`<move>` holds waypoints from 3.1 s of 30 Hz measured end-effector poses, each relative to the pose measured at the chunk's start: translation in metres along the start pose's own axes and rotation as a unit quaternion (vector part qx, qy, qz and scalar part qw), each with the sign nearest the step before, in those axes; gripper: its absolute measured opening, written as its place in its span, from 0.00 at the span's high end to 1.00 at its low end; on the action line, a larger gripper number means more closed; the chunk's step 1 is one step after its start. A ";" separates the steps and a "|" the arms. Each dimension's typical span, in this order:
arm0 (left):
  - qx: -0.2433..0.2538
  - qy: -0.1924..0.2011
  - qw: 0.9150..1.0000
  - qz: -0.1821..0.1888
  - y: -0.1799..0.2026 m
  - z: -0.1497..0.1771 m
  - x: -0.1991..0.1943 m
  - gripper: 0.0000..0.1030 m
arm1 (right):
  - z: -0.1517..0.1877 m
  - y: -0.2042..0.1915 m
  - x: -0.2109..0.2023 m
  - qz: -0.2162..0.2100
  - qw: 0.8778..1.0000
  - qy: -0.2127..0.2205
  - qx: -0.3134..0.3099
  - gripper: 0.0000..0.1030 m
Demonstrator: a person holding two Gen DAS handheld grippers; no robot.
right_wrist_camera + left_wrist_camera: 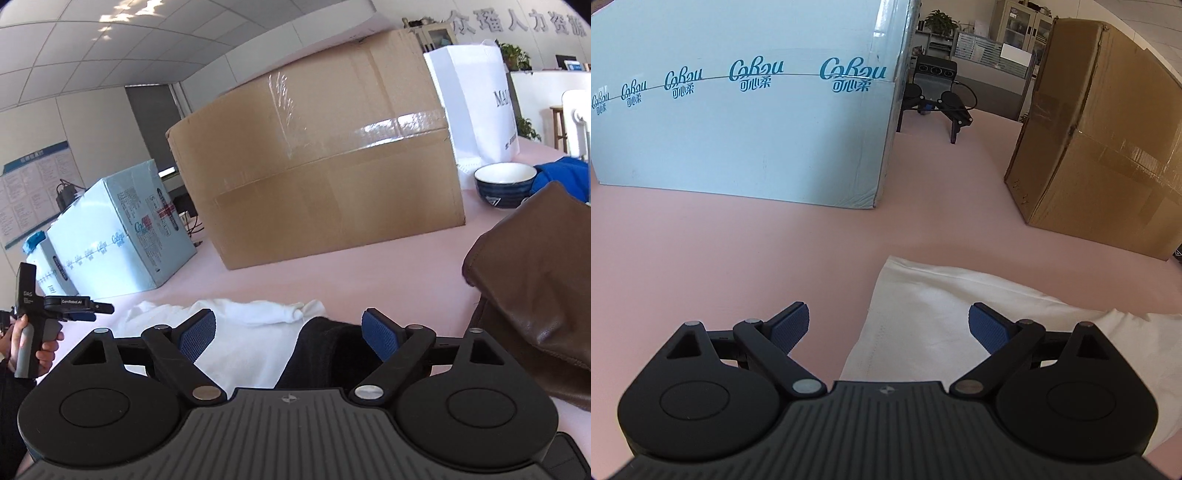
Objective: Fold clothes
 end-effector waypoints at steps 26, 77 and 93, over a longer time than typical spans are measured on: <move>-0.073 0.004 0.997 -0.013 0.002 -0.001 0.015 0.65 | 0.014 0.023 0.027 0.107 0.991 -0.078 0.011 0.69; -0.060 0.136 0.984 -0.099 -0.010 -0.025 -0.014 0.09 | 0.003 -0.018 -0.008 0.135 0.990 0.025 -0.018 0.29; 0.106 0.082 0.990 -0.032 0.104 0.024 -0.011 0.09 | 0.064 -0.010 -0.011 -0.102 0.916 -0.007 0.389 0.12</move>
Point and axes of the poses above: each gripper's, at about its wrist camera, not at the fingertips, and x roughly the way its jaws point, y to its right, z to its underside, the point moved 8 cm from there along x, roughly the way its jaws point, and after that the axes turned 12 degrees about -y, right-handed, at the moved point
